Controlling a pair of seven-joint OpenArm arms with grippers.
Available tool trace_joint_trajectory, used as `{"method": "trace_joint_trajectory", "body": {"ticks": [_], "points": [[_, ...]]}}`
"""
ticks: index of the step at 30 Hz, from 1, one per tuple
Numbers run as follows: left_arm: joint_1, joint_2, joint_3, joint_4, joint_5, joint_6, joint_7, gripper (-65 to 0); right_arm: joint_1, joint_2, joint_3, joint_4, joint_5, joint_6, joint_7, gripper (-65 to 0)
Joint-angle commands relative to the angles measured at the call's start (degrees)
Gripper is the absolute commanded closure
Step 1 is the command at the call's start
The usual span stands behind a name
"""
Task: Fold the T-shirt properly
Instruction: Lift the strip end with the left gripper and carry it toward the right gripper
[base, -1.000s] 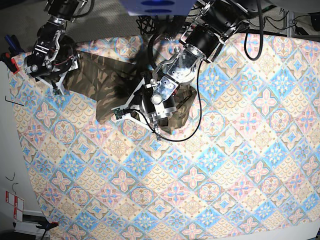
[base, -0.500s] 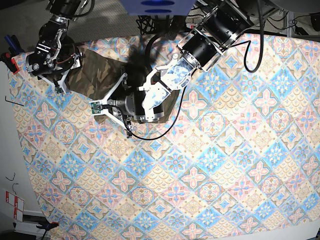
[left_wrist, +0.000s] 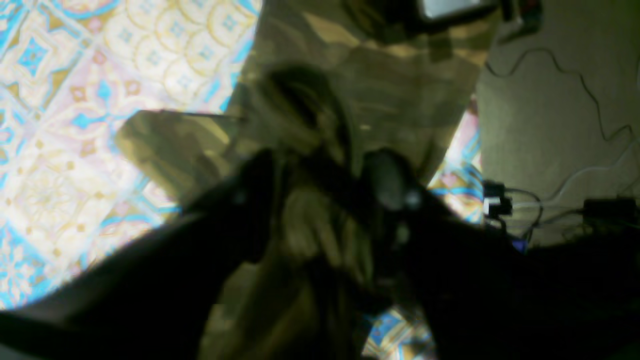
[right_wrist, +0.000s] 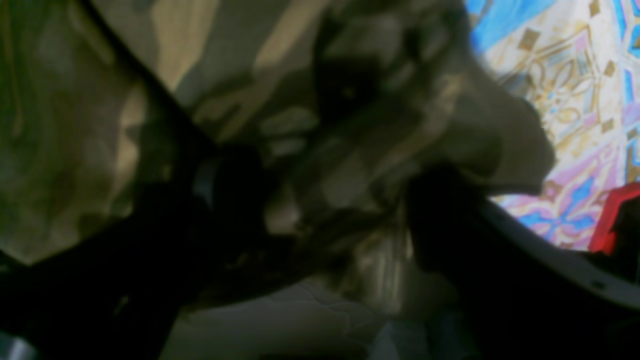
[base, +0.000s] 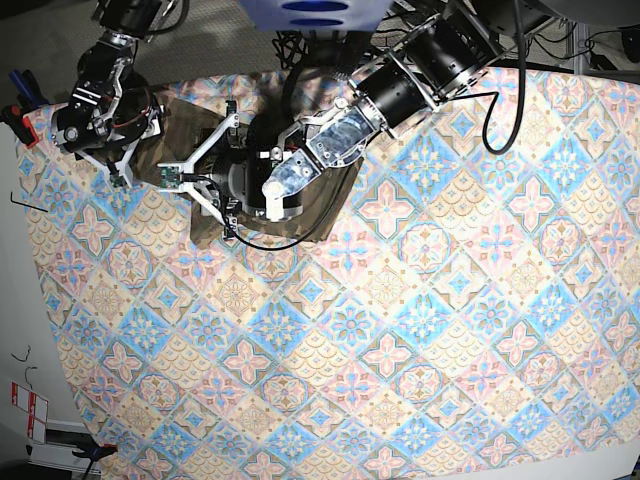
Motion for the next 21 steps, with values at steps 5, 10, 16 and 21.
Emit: {"method": "trace_joint_trajectory", "body": {"ticks": [5,10,16,21], "points": [[-1.24,1.23,-3.27,5.86,-4.0,0.1,-7.69,-28.3,0.54,0.71,0.17,0.78,0.03,-0.03,0.24,-47.0],[-1.15,1.23,-10.65,7.54,-10.85,0.1,-12.18,-24.6,0.54,0.71,0.17,0.78,0.03,-0.03,0.33,-46.9],[2.45,-0.96,-21.82,16.24,-15.86,0.1,-10.51,-19.3,0.54,0.71,0.17,0.78,0.03,-0.03,0.33,-46.8],[5.35,-7.81,-28.23,18.61,-15.95,0.1,-1.45,-13.4,0.54,0.71,0.17,0.78,0.03,-0.03,0.33,-46.8]]}}
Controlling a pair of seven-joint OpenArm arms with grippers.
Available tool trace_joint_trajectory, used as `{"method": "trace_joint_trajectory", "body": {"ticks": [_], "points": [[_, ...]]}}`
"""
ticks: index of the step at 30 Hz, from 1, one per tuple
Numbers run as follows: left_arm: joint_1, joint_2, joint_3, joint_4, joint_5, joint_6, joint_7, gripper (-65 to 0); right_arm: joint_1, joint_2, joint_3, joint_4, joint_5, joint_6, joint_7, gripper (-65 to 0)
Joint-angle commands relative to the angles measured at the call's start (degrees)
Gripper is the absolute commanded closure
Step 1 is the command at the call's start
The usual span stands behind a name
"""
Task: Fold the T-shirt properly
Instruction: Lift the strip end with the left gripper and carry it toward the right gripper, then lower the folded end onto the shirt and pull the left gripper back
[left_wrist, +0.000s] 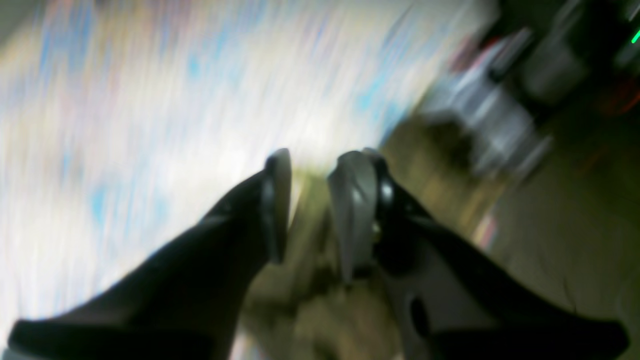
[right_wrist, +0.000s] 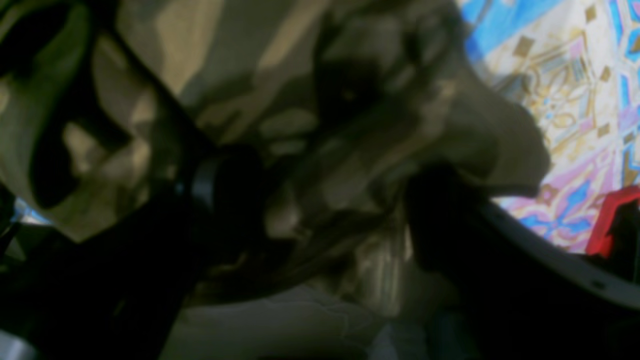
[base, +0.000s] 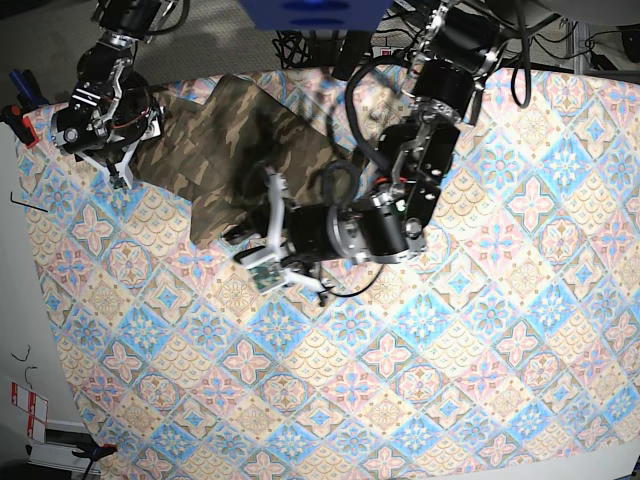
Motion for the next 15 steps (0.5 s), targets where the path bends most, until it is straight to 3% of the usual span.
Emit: {"method": "trace_joint_trajectory", "body": {"ticks": [1,5,11,15], "points": [[0.16,-0.19,-1.71,1.89,-1.18,-0.12,-0.66,-13.1,0.41,0.71,0.17,0.82,0.03,-0.03,0.3,-46.8],[5.43,-4.06,-9.44,5.06,-1.53,-0.12,2.51,-15.7,0.41,0.71,0.0,0.82,0.03,-0.03,0.3,-47.0],[10.27,-9.33,-13.31,5.24,-10.49,-0.12,3.91,-39.4,0.41,0.71,-0.18,0.82,0.03,-0.03,0.3,-47.1],[10.53,-13.03,-14.37,4.71,-15.95,-0.12,3.74,-36.7,0.32,0.8,0.0,0.82,-0.06,-0.03,0.3,-47.1]]}}
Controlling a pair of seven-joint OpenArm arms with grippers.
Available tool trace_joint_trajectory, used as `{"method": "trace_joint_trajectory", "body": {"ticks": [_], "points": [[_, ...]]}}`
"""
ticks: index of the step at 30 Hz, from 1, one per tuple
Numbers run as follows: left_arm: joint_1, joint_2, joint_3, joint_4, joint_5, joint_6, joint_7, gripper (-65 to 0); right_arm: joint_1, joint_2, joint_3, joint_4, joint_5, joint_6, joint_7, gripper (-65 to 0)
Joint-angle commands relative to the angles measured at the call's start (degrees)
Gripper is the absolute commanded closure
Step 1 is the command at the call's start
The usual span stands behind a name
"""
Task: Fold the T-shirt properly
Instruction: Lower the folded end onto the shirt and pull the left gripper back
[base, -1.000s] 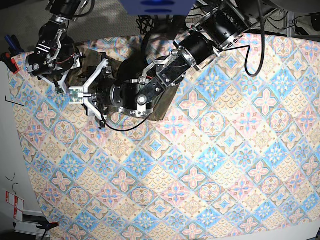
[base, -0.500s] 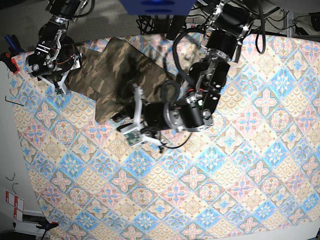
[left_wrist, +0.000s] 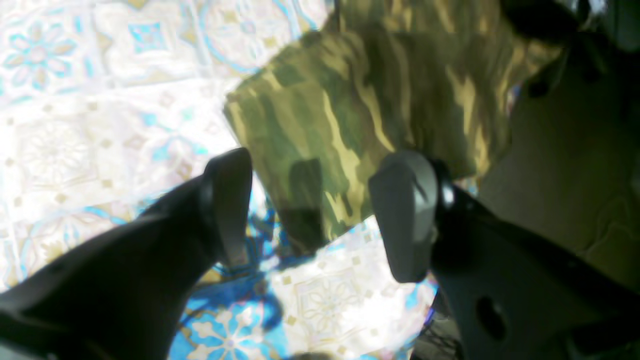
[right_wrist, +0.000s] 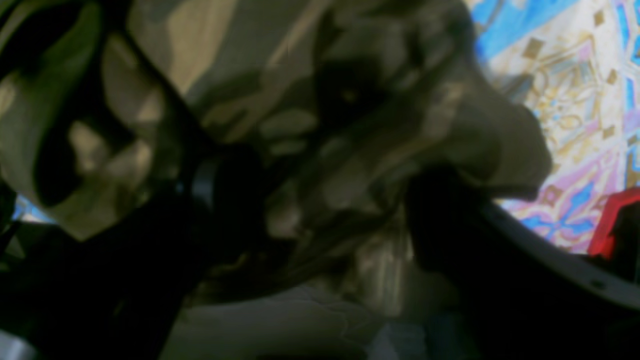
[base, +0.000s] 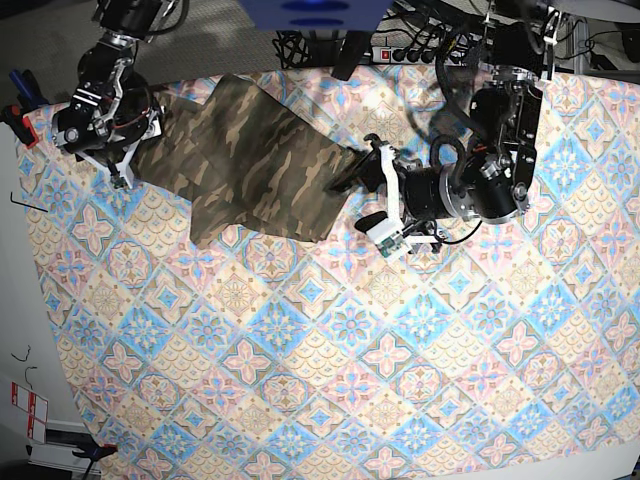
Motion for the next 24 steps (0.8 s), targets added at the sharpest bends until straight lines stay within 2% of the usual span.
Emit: {"method": "trace_joint_trajectory", "body": {"ticks": [1,4,9,13,18,24], "points": [[-0.7,-0.68,-1.85,-0.5,-1.68,-0.1,-1.55,-36.1,0.26,0.67,0.35,0.82,-0.06,-0.03,0.3,-47.1],[-1.58,-0.86,-3.52,-9.91,-3.35,-0.1,-4.19,-36.2,0.08,0.67,0.35,0.82,-0.06,-0.03,0.3,-47.1],[-6.15,-0.59,-0.88,-24.85,-3.17,-0.1,-8.67,-36.2,-0.01,0.75,0.43,1.61,-0.06,-0.03,1.45,-46.8],[-8.26,0.02,1.23,-30.57,-3.43,-0.1,-10.17,-36.2,-0.01,0.75,1.05,1.61,-0.06,-0.03,2.85,-46.8],[-11.78,1.43,6.94,-38.83,-3.7,-0.1,-12.98,-36.3,0.17,0.75,6.59,1.61,-0.06,-0.03,3.03,-46.8],[-12.66,5.3,8.52,-41.29,-3.7,-0.1,-13.33,-36.3,0.43,0.75,11.6,1.61,-0.06,-0.03,3.03,-46.8]]}}
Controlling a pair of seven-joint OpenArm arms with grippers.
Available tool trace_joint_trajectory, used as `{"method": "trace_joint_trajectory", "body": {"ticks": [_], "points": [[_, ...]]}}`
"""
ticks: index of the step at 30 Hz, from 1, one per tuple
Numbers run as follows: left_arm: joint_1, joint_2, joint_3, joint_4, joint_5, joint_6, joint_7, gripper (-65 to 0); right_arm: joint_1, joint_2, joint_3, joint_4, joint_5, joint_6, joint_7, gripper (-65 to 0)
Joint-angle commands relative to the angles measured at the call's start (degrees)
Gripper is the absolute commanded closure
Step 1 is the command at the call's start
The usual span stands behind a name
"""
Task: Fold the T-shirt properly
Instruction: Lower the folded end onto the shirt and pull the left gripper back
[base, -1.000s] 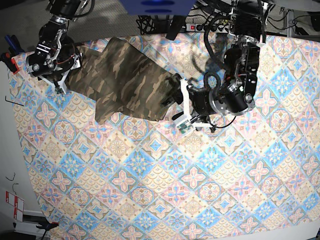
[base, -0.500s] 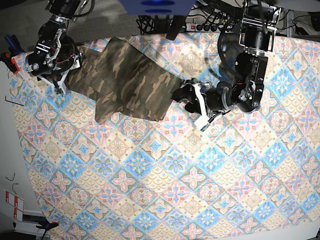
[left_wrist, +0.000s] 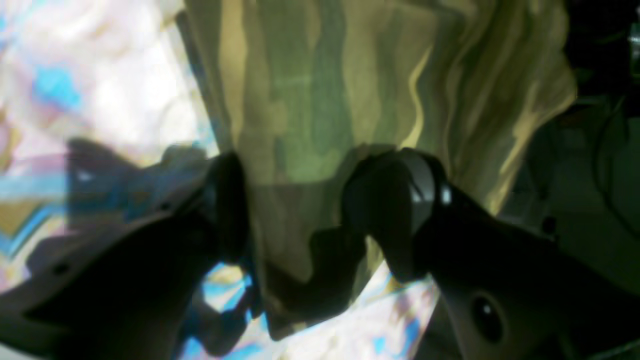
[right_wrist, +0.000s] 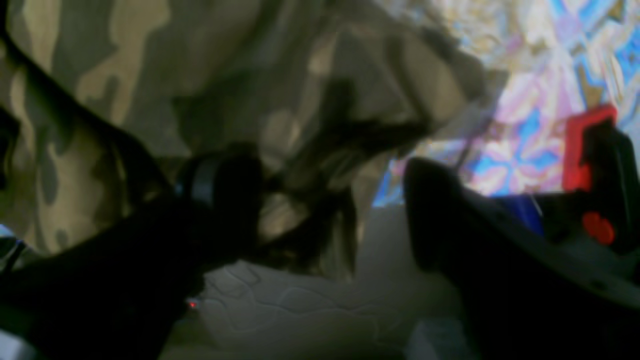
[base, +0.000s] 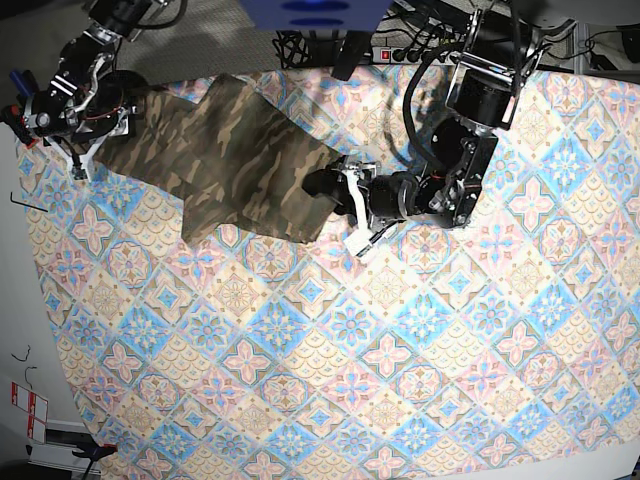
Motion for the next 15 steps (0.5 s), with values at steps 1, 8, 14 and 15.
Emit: {"method": "trace_joint_trajectory", "body": {"ticks": [1,8,14,15], "points": [[-1.27,0.8,-0.07,0.76,-1.21,-0.62,-0.81,-36.3,0.17,0.73,0.52,1.09,0.14,-0.05,0.21,-46.8],[-5.23,7.22,-0.07,-3.37,7.85,-0.62,-2.39,-32.0,-1.68,0.73,0.61,1.0,0.22,-0.05,0.3,-46.8],[-13.67,13.63,-0.07,-28.78,15.23,-0.62,-13.29,-5.3,-3.26,0.56,0.78,1.0,0.22,-0.05,4.43,-46.8],[-15.08,14.07,-0.07,-32.65,15.67,-0.62,-15.4,-5.6,-3.35,0.56,0.87,1.0,0.22,-0.05,4.69,-46.8]]}}
